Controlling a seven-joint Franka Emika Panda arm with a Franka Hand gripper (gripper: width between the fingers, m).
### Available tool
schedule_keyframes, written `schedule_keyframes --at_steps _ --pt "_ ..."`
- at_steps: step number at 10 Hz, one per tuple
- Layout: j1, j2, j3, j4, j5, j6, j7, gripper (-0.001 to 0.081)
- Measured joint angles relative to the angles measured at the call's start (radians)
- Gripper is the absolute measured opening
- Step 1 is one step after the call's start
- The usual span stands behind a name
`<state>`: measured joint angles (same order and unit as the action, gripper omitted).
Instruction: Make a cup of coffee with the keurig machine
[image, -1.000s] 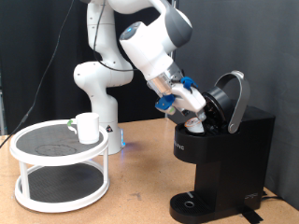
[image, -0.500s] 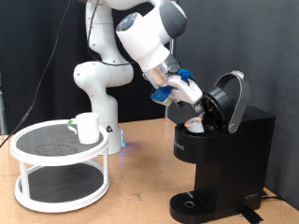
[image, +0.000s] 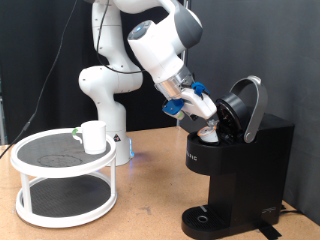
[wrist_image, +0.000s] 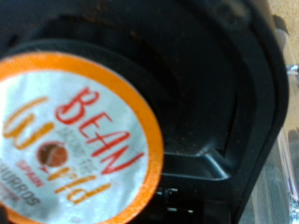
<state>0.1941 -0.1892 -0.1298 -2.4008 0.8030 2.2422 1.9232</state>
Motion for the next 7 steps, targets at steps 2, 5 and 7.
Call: schedule_keyframes --at_steps 2,5,7 --pt "0.004 0.009 0.006 -0.001 0.022 -0.001 -0.013 0.0734" --pt "0.004 0.01 0.009 0.0 0.023 -0.001 -0.013 0.0734" --pt "0.003 0.011 0.009 0.0 0.023 -0.001 -0.011 0.0734"
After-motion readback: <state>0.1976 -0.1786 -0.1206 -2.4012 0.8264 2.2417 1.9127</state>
